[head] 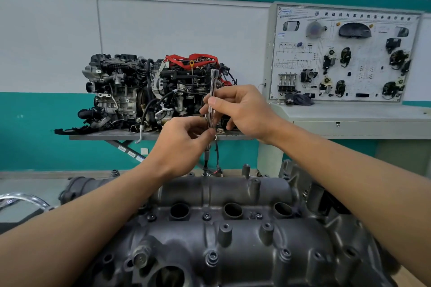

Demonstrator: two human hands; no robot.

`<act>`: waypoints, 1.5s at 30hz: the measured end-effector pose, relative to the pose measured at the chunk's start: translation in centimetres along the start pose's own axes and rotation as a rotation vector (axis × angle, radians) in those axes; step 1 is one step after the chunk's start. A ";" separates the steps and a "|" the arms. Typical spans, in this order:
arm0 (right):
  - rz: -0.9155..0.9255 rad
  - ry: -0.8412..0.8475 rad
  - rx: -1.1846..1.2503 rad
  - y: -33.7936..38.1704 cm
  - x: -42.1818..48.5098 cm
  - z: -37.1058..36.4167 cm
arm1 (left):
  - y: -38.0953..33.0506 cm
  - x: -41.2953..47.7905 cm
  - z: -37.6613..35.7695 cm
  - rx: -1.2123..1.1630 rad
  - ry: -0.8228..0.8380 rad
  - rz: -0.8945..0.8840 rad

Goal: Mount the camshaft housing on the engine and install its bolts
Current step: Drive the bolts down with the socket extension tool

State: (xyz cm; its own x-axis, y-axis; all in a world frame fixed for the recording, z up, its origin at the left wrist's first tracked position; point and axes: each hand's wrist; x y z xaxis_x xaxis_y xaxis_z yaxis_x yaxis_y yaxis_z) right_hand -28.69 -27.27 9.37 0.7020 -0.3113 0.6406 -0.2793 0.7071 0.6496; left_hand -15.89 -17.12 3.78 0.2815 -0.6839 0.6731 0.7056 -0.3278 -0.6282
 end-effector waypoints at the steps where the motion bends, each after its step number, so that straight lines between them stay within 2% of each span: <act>1: 0.008 -0.005 0.013 0.0 0.0 0.0 | -0.1 0.0 0.0 -0.005 0.008 -0.001; 11: 0.018 -0.075 -0.031 -0.3 0.0 0.0 | -0.4 0.2 0.6 -0.080 -0.105 -0.018; 24: -0.006 -0.045 -0.019 -0.1 0.1 0.1 | -0.9 -0.1 0.3 -0.046 -0.065 0.003; 34: 0.033 -0.105 -0.069 -0.6 0.3 0.2 | -0.9 -0.1 0.5 -0.035 -0.119 0.023; 40: 0.025 -0.026 -0.044 -0.2 0.1 0.2 | -0.9 -0.1 0.2 -0.015 -0.098 0.012; 45: -0.052 0.022 -0.041 -0.3 0.0 0.3 | -0.9 -0.1 0.3 -0.035 -0.062 0.029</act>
State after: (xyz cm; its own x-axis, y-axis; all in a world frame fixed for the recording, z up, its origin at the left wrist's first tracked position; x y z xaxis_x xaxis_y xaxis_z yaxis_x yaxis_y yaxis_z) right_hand -28.80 -27.67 9.36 0.7295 -0.3347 0.5965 -0.2148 0.7159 0.6643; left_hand -16.37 -16.57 4.38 0.3421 -0.6525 0.6762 0.6735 -0.3316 -0.6607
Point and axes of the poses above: each hand's wrist, its own x-axis towards the middle knuckle, its own z-axis out of the back of the hand, y = z × x, and after that the axes turned 2 degrees about y, right-handed
